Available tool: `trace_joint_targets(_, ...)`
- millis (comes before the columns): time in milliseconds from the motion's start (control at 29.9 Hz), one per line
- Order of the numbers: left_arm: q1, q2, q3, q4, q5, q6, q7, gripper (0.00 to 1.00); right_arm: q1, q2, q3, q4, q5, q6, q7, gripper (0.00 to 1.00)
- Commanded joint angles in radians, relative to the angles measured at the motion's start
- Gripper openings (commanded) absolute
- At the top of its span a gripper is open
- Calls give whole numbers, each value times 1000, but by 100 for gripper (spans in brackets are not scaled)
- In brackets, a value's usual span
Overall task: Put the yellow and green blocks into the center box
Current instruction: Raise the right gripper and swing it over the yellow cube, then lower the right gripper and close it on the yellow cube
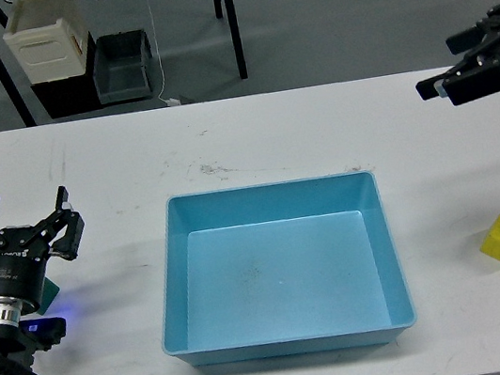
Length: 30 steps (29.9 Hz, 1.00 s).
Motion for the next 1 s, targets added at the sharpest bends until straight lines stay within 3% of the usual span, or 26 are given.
trace_joint_targets(0, 1, -1, 1, 0, 0, 0, 0, 100, -52, -61, -42, 23, -139, 0, 0, 99)
trace_joint_targets(968, 1, -43, 1, 46, 2, 0, 0, 100, -420, 60, -39, -104, -159, 0, 0, 98)
